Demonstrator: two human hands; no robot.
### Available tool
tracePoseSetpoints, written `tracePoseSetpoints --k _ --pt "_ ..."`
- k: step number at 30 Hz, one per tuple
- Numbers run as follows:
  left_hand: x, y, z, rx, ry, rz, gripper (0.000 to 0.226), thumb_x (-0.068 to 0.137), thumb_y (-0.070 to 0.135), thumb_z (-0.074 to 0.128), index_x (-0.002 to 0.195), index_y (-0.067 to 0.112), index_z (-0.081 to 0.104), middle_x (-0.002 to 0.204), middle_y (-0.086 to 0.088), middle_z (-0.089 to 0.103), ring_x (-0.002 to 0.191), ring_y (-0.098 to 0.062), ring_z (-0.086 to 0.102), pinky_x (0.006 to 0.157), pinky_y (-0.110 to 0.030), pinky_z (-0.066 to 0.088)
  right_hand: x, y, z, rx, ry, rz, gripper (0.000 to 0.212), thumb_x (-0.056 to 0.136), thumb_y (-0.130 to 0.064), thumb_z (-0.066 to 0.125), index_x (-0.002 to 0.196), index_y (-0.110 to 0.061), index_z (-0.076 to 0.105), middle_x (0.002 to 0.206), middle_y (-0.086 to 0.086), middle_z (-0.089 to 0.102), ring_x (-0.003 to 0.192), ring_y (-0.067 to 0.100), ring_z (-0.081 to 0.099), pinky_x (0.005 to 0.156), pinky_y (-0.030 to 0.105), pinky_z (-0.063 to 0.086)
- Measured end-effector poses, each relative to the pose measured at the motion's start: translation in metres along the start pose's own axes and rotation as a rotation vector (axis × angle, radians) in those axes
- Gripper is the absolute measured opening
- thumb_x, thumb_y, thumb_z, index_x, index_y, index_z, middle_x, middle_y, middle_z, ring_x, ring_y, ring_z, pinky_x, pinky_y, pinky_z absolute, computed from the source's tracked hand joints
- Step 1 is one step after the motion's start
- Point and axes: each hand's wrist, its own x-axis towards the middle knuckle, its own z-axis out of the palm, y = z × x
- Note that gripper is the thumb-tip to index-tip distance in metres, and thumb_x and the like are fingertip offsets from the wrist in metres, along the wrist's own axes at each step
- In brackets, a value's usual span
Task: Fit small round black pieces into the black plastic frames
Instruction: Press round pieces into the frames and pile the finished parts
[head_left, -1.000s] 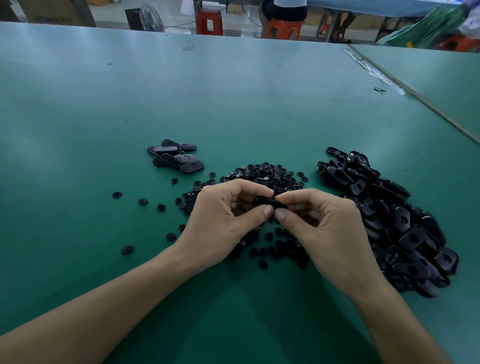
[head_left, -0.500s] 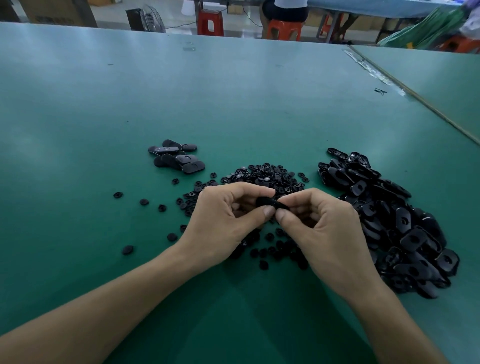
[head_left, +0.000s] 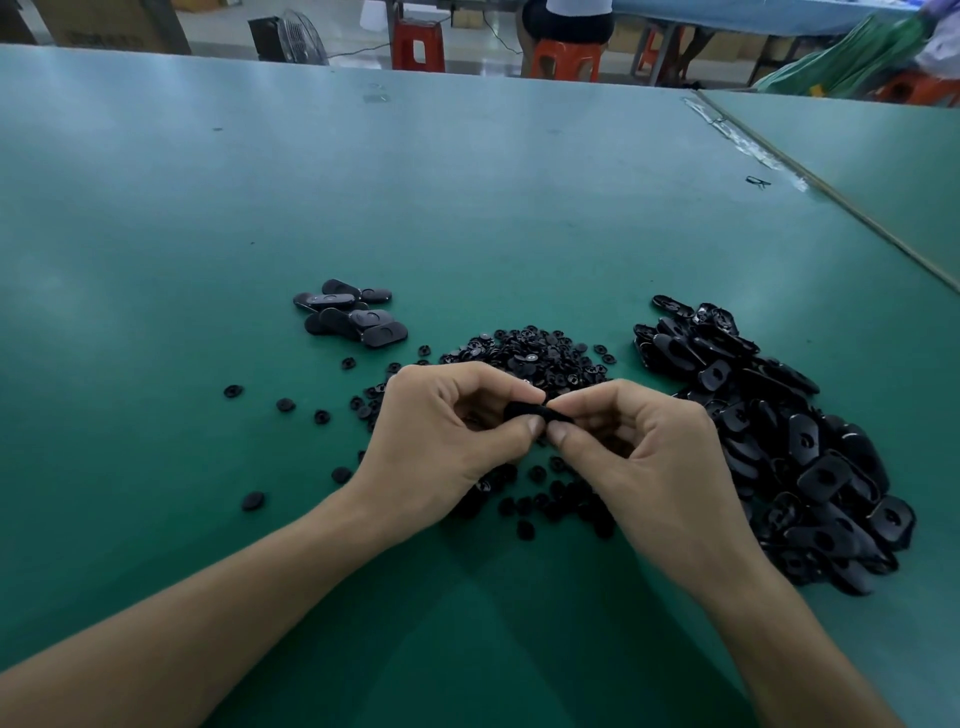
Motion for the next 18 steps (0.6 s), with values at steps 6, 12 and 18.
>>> tracePoseSetpoints --k 6,12,18 --pt "0.004 0.004 -0.002 0.064 0.077 0.030 0.018 0.078 0.014 0.080 0.086 0.029 0.078 0.073 0.006 0.075 0.063 -0.008 0.069 0.064 -0.023 0.057 0.003 0.005 -0.005 -0.307 0.147 -0.036 0.016 0.091 -0.020 0.071 0.104 -0.029 0.075 0.087 -0.016 0.071 0.084 0.002 0.066 0.077 0.013 0.050" --pt "0.032 0.006 -0.033 0.180 0.275 0.013 0.026 0.089 0.004 0.071 0.089 0.030 0.073 0.069 0.008 0.075 0.061 -0.009 0.069 0.064 -0.024 0.059 0.005 0.015 -0.026 -0.905 0.251 0.252 0.034 0.096 -0.027 0.058 0.129 -0.020 0.064 0.128 0.008 0.050 0.118 0.032 0.037 0.099 0.043 0.031" --pt "0.051 -0.008 -0.077 0.393 0.365 -0.089 0.008 0.084 0.023 0.074 0.088 0.028 0.069 0.078 0.010 0.077 0.076 -0.010 0.074 0.084 -0.038 0.059 0.006 0.011 -0.033 -0.970 0.151 0.380 0.033 0.099 -0.026 0.053 0.130 -0.028 0.063 0.133 0.004 0.053 0.118 0.033 0.039 0.096 0.043 0.035"
